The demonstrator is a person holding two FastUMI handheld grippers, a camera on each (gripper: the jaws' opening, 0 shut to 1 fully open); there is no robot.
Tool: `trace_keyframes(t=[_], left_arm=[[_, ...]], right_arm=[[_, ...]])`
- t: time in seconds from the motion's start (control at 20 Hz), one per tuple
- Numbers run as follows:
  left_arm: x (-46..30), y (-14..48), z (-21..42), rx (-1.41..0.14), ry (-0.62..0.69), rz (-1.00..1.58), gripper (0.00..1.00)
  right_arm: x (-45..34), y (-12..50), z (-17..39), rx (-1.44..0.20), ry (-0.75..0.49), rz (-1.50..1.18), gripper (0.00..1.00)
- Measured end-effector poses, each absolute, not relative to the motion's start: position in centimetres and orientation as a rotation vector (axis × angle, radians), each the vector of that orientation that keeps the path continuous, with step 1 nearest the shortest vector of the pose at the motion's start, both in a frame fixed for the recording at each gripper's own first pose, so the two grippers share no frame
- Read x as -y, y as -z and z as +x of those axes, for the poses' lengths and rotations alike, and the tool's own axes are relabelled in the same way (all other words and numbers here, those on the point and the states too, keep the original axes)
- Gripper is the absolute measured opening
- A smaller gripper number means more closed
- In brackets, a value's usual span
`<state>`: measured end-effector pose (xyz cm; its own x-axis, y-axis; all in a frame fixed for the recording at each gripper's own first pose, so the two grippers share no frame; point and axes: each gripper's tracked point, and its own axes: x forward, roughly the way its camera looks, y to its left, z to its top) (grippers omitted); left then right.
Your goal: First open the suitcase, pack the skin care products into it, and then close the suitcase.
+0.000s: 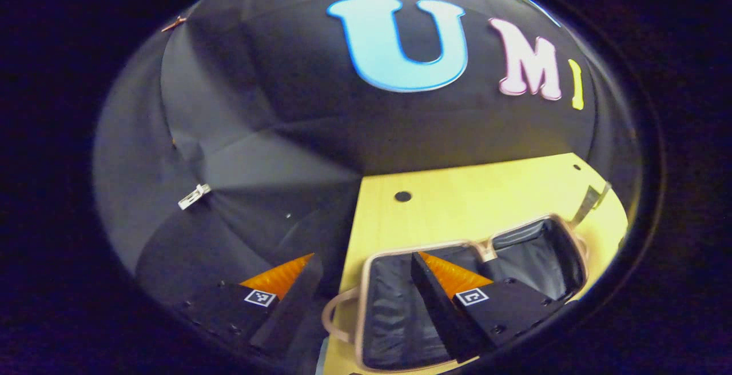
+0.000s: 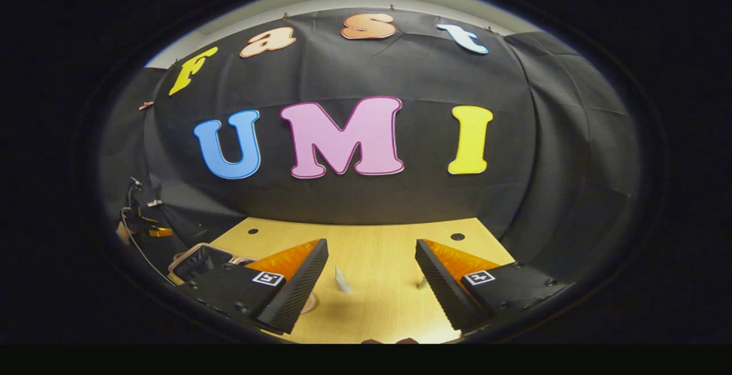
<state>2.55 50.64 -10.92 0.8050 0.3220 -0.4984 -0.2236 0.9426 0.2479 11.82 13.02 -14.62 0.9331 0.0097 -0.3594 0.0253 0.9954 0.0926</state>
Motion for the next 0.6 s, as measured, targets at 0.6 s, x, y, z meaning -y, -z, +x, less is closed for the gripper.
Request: trace_keyframes(t=[0.6], left_arm=[[-12.2,12.8,8.1,-0.528,0.326,-0.009,0.98]], right_arm=[[-10.5,16.2,9.9,-0.371,-0.007,0.041,0.97]])
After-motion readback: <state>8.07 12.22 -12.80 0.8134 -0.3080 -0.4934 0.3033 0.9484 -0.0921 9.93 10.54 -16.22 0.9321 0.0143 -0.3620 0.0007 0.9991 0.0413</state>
